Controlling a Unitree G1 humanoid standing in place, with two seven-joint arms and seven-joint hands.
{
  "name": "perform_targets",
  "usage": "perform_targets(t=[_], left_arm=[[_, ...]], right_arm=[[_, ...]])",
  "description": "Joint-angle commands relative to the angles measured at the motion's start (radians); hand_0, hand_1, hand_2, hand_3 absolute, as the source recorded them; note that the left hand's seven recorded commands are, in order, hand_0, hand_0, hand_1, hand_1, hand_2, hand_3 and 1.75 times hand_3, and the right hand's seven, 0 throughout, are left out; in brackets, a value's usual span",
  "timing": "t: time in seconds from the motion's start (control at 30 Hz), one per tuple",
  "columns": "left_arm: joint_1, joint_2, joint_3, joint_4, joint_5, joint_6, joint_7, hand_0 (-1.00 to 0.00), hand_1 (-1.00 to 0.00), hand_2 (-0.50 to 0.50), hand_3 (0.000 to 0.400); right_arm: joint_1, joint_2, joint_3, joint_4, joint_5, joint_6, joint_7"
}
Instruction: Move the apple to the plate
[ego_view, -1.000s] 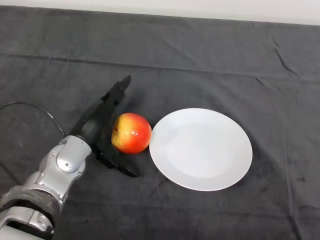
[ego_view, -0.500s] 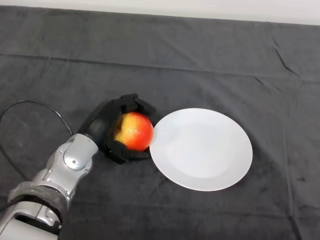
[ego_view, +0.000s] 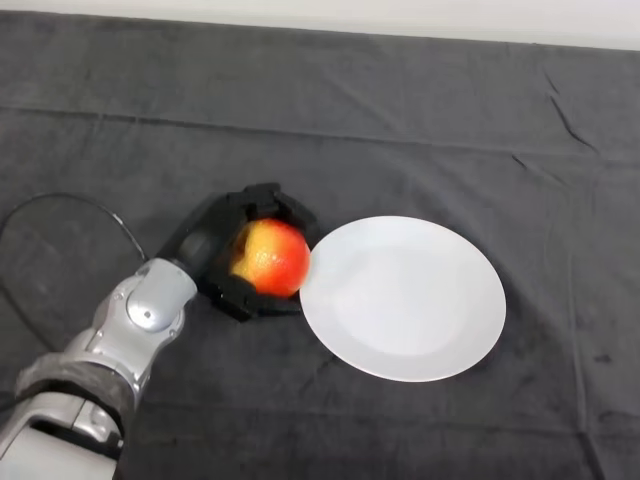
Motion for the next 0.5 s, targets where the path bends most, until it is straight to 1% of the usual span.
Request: perform_targets(t=[0.03, 0.23, 0.33, 0.5], left_arm=[[-0.061, 0.011, -0.027, 0.018, -0.004, -0.024, -0.003, -1.0, -1.0, 0.0, 0.4], [-0.08, -0.003, -0.041, 0.003, 0.015, -0.031, 0.024, -1.0, -1.0, 0.0, 0.4], [-0.083, -0.018, -0.054, -0.008, 0.029, -0.033, 0.042, -1.0, -1.0, 0.0, 0.4], [-0.079, -0.039, -0.078, -0.036, 0.045, -0.041, 0.059, -1.0, -1.0, 0.0, 0.4]], right_arm=[[0.111, 0.164, -0.007, 0.084, 0.0233, 0.118, -0.0021], [0.11, 0.164, -0.0051, 0.083, 0.0253, 0.119, -0.0023], [0.109, 0.164, -0.0037, 0.082, 0.0263, 0.121, -0.0032], [0.11, 0.164, -0.003, 0.081, 0.0285, 0.122, -0.0013]])
